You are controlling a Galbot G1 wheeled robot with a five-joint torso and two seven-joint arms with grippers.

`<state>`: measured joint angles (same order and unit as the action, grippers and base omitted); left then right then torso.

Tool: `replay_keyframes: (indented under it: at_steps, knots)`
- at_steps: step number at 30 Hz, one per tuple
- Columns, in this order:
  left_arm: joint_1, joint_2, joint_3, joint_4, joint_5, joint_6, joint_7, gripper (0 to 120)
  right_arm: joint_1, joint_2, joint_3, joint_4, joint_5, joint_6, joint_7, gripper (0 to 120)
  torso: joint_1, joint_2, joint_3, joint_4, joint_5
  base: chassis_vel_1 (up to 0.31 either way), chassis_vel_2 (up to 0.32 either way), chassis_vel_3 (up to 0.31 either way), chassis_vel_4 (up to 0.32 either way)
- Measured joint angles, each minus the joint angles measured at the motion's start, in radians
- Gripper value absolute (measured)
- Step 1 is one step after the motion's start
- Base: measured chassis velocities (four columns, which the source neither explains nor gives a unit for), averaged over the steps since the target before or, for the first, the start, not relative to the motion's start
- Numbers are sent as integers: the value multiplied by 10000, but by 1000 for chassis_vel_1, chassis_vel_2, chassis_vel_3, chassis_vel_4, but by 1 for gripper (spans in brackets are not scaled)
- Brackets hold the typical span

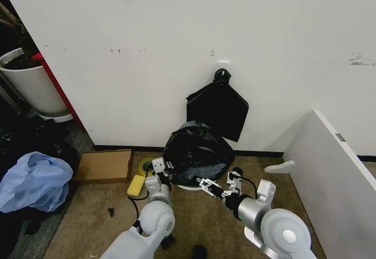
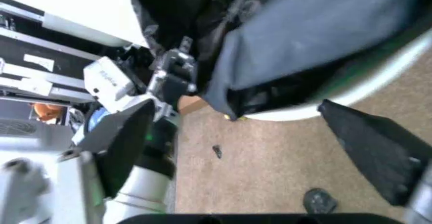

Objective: Place the garbage bag over the trash bin.

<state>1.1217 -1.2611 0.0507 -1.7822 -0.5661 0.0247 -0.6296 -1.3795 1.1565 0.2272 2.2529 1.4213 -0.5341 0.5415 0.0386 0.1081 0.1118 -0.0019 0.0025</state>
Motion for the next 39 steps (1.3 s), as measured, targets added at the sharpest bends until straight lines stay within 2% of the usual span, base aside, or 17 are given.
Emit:
replay_keyframes:
  at_steps: [2, 6, 7, 8, 11, 12, 13, 14, 20, 21, 22, 23, 34, 39]
  knots:
    - [-1, -60, 133, 38, 33, 0, 0, 0, 71, 221, -69, -141, -139, -7, -116, 77, 0, 0, 0, -1, 0, 0, 0, 0, 0]
    - [30, -88, 250, 19, 101, 29, -1, 0, 182, 404, -84, -404, -347, 22, -101, 64, 0, 0, 0, -1, 1, 0, 0, 0, 0]
    - [81, -76, 253, -16, 157, 52, -1, 0, 217, 436, -69, -507, -419, 46, -92, 57, 0, 0, 0, -1, 1, 0, 0, 0, 0]
    - [81, -76, 253, -16, 157, 52, -1, 0, 217, 436, -69, -507, -419, 46, -92, 57, 0, 0, 0, -1, 1, 0, 0, 0, 0]
    - [173, -47, 246, -92, 186, 70, 0, 0, 201, 437, -65, -578, -608, 106, -119, 44, 0, 0, 0, 0, 1, 0, 0, 0, 0]
    - [178, -46, 244, -98, 187, 71, 1, 0, 198, 437, -66, -577, -616, 108, -123, 44, 0, 0, 0, -1, 0, 0, 0, 0, 0]
    - [229, -41, 216, -149, 208, 87, 1, 0, 159, 420, -85, -578, -823, 144, -218, 36, 0, 0, 0, -1, 1, 0, 0, 0, 0]
    - [229, -41, 216, -149, 208, 87, 1, 0, 159, 420, -85, -578, -823, 144, -218, 36, 0, 0, 0, -1, 1, 0, 0, 0, 0]
    - [364, -16, 124, -250, 265, 140, -30, 0, 65, 345, -159, -540, -1200, 214, -397, 14, 0, 0, 0, 0, 0, 0, 0, 0, 0]
    - [391, -10, 90, -264, 265, 140, -45, 0, 24, 319, -184, -533, -1299, 214, -424, 7, 0, 0, 0, -1, 0, 0, 0, 0, 0]
    - [391, -10, 90, -264, 265, 140, -45, 0, 24, 319, -184, -533, -1299, 214, -424, 7, 0, 0, 0, -1, 0, 0, 0, 0, 0]
    - [401, 17, 49, -268, 264, 140, -52, 0, -20, 298, -220, -527, -1417, 215, -455, 1, 0, 0, 0, -1, 0, 0, 0, 0, 0]
    - [273, 102, -182, -388, -279, 124, -312, 0, -194, 193, -517, -359, -1837, 85, -539, 0, 0, 0, 0, 0, 0, 0, 0, 0, 0]
    - [164, 33, -307, -712, -1336, 294, -620, 0, -464, 139, -889, -645, -2802, -26, -776, 0, 0, 0, 0, -1, 0, 0, 0, 0, 0]
